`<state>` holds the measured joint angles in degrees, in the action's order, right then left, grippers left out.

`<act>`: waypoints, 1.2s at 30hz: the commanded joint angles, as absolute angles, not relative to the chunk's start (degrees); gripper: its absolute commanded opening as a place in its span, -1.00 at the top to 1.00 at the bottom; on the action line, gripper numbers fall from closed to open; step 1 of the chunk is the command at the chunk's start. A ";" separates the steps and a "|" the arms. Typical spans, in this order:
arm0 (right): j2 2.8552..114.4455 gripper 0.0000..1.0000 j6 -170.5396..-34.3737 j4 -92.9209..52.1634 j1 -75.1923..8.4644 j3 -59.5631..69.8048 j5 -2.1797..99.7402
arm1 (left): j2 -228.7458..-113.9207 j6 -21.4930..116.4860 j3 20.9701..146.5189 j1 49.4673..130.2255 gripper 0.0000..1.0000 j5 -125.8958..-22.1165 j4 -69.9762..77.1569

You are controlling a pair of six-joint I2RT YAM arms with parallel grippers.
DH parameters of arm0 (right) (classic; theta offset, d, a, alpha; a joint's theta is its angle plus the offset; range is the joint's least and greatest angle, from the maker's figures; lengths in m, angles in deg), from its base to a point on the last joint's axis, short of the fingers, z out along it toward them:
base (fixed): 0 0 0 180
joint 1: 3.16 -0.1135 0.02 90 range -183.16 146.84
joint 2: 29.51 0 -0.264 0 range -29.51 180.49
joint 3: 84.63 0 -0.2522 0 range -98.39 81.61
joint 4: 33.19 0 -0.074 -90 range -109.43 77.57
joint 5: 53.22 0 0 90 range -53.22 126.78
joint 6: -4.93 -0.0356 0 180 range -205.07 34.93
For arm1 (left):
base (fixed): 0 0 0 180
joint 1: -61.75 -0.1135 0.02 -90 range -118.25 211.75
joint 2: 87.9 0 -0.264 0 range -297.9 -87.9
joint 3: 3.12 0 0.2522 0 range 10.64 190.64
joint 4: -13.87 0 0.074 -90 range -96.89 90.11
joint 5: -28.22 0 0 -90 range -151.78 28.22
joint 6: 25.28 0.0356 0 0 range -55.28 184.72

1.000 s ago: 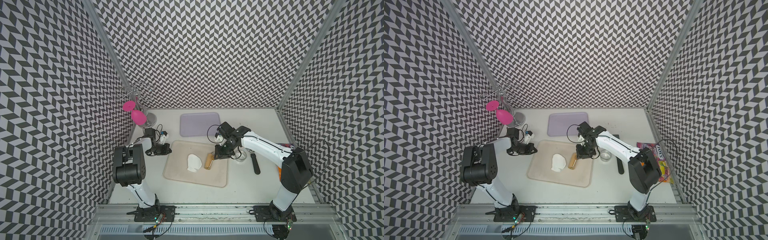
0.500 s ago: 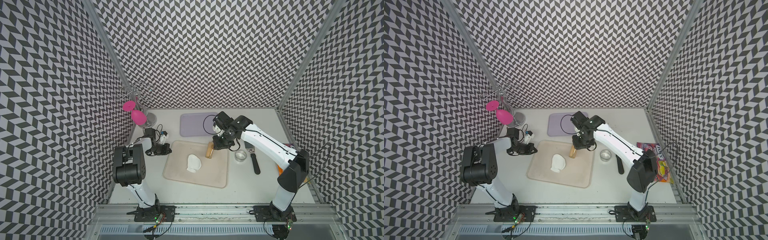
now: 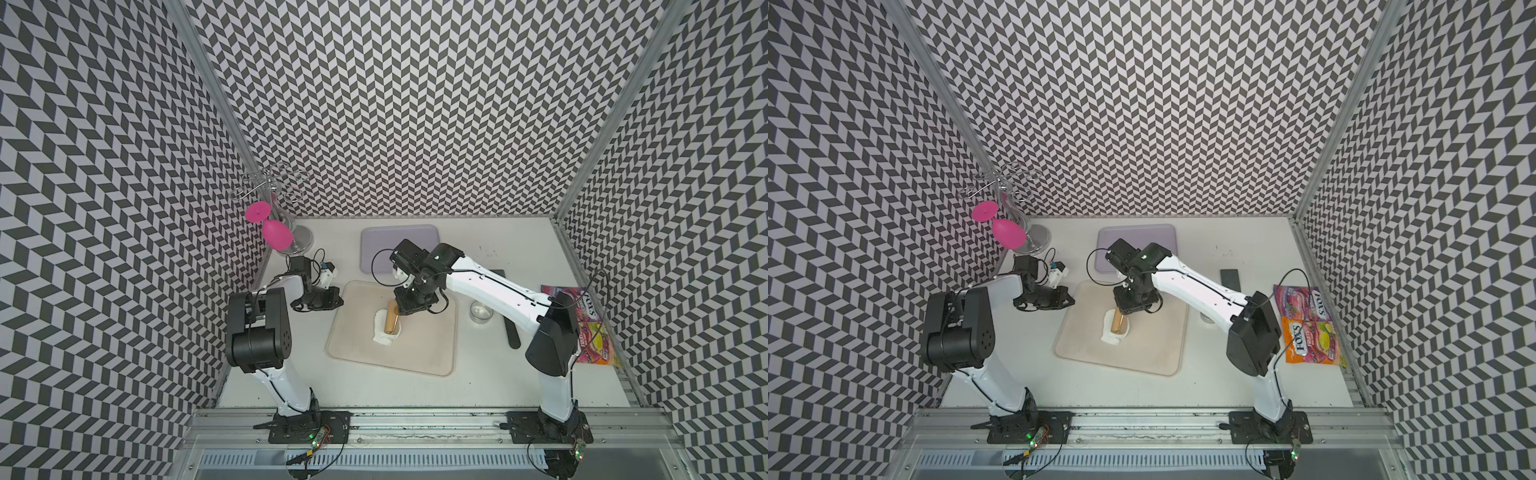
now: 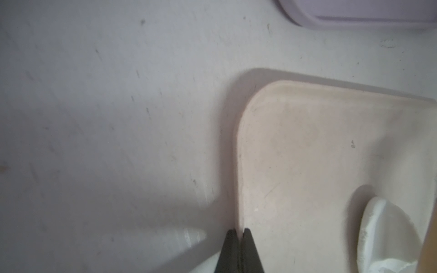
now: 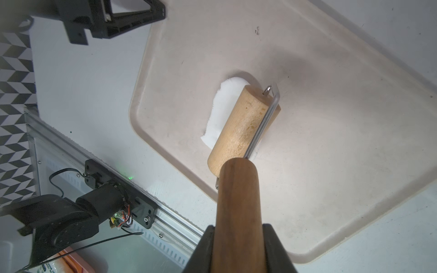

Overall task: Roll out the dumpling wrappers from the dough
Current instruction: Flatten out the dough on the work surface.

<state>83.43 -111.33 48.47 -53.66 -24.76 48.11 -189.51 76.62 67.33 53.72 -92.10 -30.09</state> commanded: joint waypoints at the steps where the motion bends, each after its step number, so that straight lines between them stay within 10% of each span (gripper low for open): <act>1: 81.73 1.00 -112.34 43.86 -53.81 -19.90 47.88 | -189.22 77.81 66.47 53.36 1.00 -92.71 -31.71; 36: 69.93 1.00 -112.76 40.78 -42.28 14.67 45.13 | -189.14 77.66 66.53 52.98 1.00 -92.54 -31.62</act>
<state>66.82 -112.54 25.06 -44.22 9.89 59.39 -189.51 76.62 67.33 53.67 -92.13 -30.11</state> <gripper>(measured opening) 0.309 0.067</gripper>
